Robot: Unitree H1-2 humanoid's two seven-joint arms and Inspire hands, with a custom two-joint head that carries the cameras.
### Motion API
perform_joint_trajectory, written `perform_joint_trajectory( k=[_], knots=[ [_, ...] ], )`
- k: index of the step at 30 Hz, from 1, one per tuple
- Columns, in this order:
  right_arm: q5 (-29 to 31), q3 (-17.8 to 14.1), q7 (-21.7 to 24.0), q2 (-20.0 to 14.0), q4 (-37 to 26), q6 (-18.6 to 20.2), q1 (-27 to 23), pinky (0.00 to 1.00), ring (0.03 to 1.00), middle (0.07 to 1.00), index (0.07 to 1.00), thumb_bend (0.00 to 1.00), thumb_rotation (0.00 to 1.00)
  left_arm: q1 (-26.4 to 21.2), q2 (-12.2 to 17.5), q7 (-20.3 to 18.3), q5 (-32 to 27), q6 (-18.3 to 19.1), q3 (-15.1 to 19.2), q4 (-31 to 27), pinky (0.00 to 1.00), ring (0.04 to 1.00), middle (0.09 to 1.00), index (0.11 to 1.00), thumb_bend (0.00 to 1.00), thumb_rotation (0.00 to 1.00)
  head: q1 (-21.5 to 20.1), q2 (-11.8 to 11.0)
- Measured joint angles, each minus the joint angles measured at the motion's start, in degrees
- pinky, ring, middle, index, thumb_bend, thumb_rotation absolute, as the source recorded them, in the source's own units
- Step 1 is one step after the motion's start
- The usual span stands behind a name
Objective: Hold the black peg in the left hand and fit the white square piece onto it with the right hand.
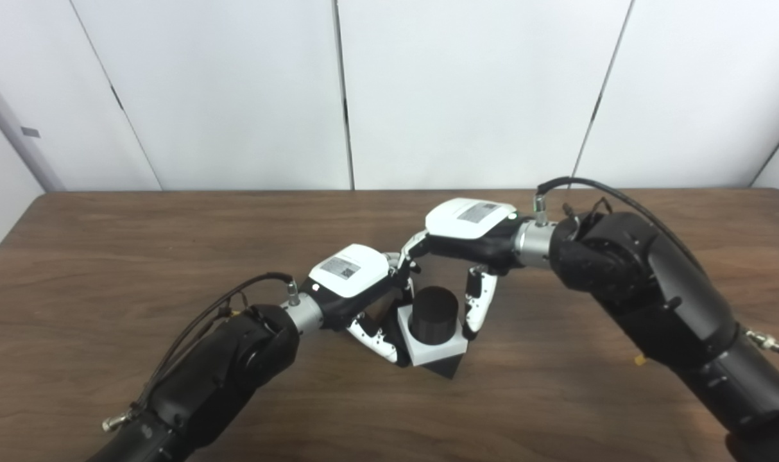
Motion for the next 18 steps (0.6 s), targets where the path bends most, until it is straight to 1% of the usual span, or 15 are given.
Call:
perform_joint_trajectory(
  k=[5, 7, 9, 11, 13, 15, 18],
  knots=[
    [0.97, -3.38, -0.49, -3.12, -0.09, -0.41, 0.5, 0.74, 0.81, 0.821, 0.704, 0.83, 0.13, 0.01, 0.0, -0.03, 0.01, 0.09, 0.02, -0.08, 0.82, 0.914, 0.888, 0.49, 0.52, 0.07, -0.53, -0.18],
    [1.22, -4.62, -0.83, -3.8, -0.29, -0.39, 1.16, 0.75, 0.812, 0.821, 0.707, 0.83, 0.12, 0.04, 0.01, -0.03, 0.01, 0.05, 0.07, -0.08, 0.82, 0.909, 0.882, 0.49, 0.52, 0.07, -0.53, -0.18],
    [1.67, -5.85, -1.2, -4.41, -1.34, -0.37, 2.2, 0.71, 0.794, 0.813, 0.703, 0.83, 0.11, 0.11, 0.0, 0.0, 0.0, -0.01, 0.16, -0.08, 0.82, 0.906, 0.879, 0.49, 0.52, 0.07, -0.62, -0.26],
    [2.65, -7.61, -2.08, -4.91, -1.89, -0.34, 3.44, 0.67, 0.777, 0.808, 0.699, 0.82, 0.11, 0.15, 0.0, 0.0, 0.0, -0.05, 0.24, -0.08, 0.82, 0.903, 0.877, 0.49, 0.52, 0.07, -0.7, -0.18],
    [3.72, -10.05, -3.32, -5.23, -1.99, -0.25, 4.75, 0.64, 0.768, 0.805, 0.697, 0.81, 0.1, 0.17, -0.01, 0.0, 0.0, -0.1, 0.26, -0.08, 0.81, 0.901, 0.874, 0.489, 0.52, 0.07, -0.79, -0.26],
    [4.41, -12.17, -4.61, -5.75, -2.15, -0.18, 6.16, 0.64, 0.772, 0.808, 0.706, 0.79, 0.1, 0.19, 0.0, 0.03, 0.0, -0.24, 0.29, -0.07, 0.8, 0.895, 0.869, 0.489, 0.52, 0.07, -0.79, -0.26],
    [5.28, -15.68, -7.81, -5.97, -2.6, 0.2, 9.02, 0.64, 0.787, 0.818, 0.717, 0.77, 0.11, 0.36, 0.01, 0.44, 0.0, -0.32, 0.33, -0.07, 0.8, 0.894, 0.868, 0.489, 0.52, 0.07, -0.79, -0.26]
  ],
)
